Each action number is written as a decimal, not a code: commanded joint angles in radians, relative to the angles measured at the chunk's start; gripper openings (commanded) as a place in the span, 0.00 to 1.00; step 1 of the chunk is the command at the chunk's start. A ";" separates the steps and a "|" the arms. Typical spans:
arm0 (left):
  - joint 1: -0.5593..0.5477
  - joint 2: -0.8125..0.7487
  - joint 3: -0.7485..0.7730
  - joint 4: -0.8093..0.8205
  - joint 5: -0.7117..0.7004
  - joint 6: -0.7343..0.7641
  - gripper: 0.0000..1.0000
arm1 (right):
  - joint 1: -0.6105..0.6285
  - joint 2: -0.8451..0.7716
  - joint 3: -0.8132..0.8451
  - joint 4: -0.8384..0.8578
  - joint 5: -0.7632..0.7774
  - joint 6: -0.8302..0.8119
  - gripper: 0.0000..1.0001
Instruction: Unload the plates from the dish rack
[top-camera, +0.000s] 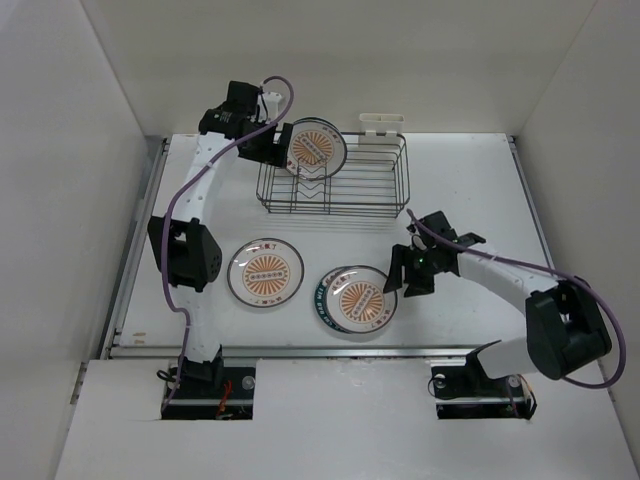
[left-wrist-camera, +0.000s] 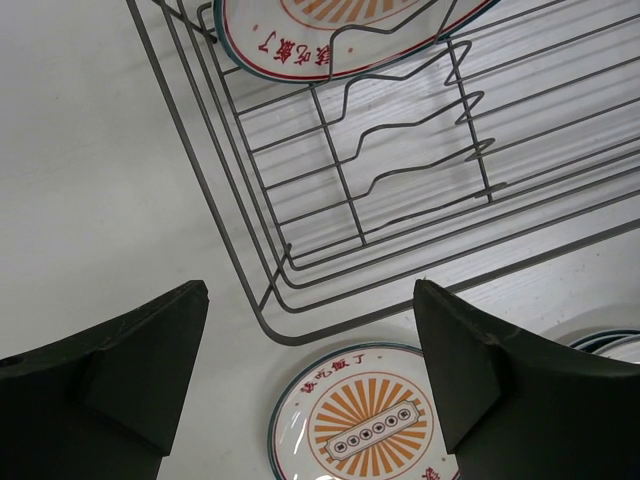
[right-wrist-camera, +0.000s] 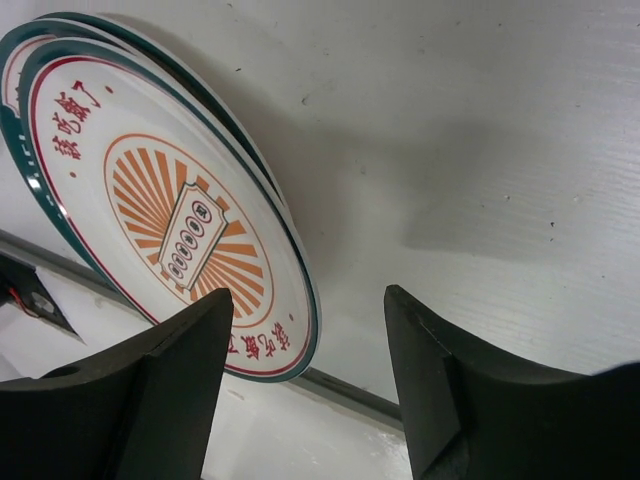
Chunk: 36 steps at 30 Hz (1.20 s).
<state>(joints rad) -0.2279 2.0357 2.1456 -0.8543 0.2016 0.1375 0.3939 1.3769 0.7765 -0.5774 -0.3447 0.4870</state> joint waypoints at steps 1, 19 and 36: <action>-0.004 0.004 0.050 -0.008 -0.013 0.017 0.81 | 0.023 0.031 0.043 0.042 0.013 0.018 0.68; -0.004 0.004 0.039 0.007 -0.022 0.027 0.85 | 0.175 0.165 0.188 -0.007 0.145 0.085 0.68; -0.004 0.177 0.046 0.549 0.047 0.169 0.99 | 0.186 0.031 0.288 -0.142 0.245 0.058 0.68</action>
<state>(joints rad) -0.2291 2.1838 2.1811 -0.4904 0.1905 0.2760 0.5709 1.4353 1.0336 -0.6739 -0.1299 0.5541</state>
